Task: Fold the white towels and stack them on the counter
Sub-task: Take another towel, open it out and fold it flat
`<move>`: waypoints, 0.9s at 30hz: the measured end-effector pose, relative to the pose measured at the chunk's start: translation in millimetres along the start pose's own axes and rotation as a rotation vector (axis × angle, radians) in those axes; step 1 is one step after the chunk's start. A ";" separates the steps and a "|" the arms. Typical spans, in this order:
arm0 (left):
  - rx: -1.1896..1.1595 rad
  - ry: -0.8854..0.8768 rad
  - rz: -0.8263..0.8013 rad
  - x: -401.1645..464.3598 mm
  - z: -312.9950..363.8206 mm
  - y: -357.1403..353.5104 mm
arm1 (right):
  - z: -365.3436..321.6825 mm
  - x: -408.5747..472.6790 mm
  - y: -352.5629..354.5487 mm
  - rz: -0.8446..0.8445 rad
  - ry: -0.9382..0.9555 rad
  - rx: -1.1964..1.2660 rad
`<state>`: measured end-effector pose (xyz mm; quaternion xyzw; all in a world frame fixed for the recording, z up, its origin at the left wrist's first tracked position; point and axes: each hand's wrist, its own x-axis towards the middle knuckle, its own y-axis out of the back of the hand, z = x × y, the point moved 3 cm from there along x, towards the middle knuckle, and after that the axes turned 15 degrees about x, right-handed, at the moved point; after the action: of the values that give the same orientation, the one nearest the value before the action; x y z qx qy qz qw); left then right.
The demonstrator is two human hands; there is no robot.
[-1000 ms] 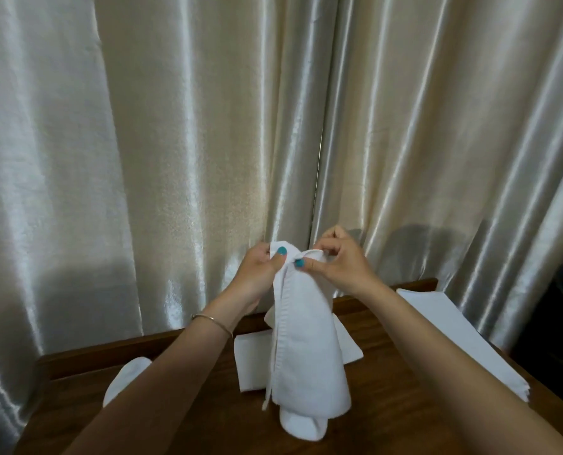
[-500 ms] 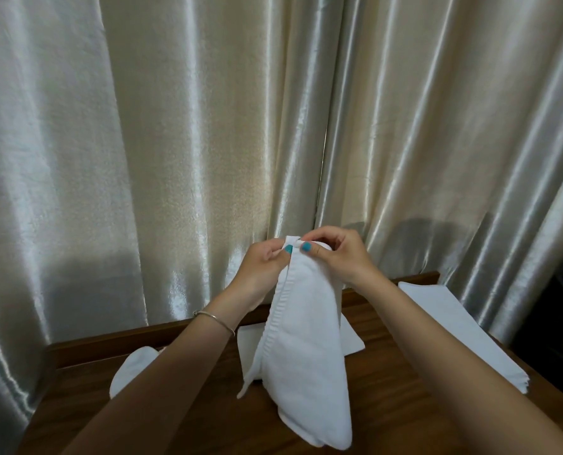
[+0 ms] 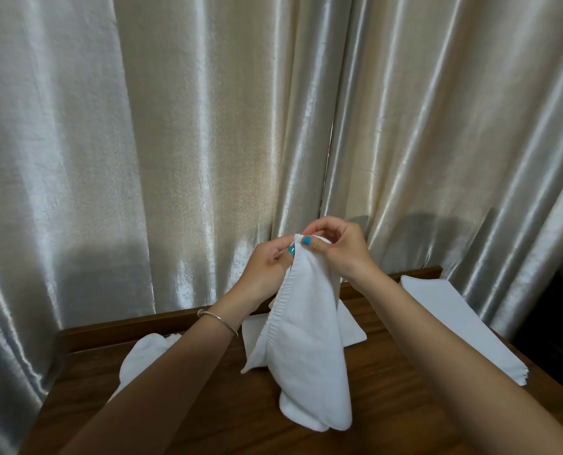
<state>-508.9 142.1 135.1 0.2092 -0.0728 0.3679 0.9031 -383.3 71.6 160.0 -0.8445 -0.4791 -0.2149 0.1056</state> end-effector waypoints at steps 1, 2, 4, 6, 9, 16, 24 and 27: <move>0.015 -0.015 0.003 -0.5 0.1 0.4 | -0.6 -0.4 -0.9 0.005 0.000 -0.006; 0.034 -0.030 0.004 -1.6 1.0 0.9 | -1.3 -0.9 -1.5 0.008 0.001 -0.011; 0.088 -0.066 -0.001 -4.1 3.5 2.5 | -2.6 -1.6 -2.9 0.004 0.002 -0.022; 0.128 -0.093 -0.015 -6.9 5.6 5.2 | -3.7 -2.3 -4.3 -0.013 -0.022 -0.068; 0.185 -0.122 -0.025 -9.5 3.1 8.2 | -7.0 -2.4 -7.0 -0.069 -0.061 -0.166; -0.015 -0.049 -0.036 -14.5 3.4 11.3 | -11.1 -4.0 -13.8 -0.029 -0.056 -0.151; 0.087 0.002 0.208 -7.9 -12.4 17.5 | 1.0 -5.5 -25.3 0.038 -0.100 -0.165; 0.175 0.032 0.292 -4.3 -15.8 18.6 | 3.6 -6.7 -29.8 0.020 -0.114 -0.171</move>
<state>-525.2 158.2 125.6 0.2682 -0.0557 0.5035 0.8195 -410.8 83.4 152.9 -0.8659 -0.4559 -0.2056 0.0076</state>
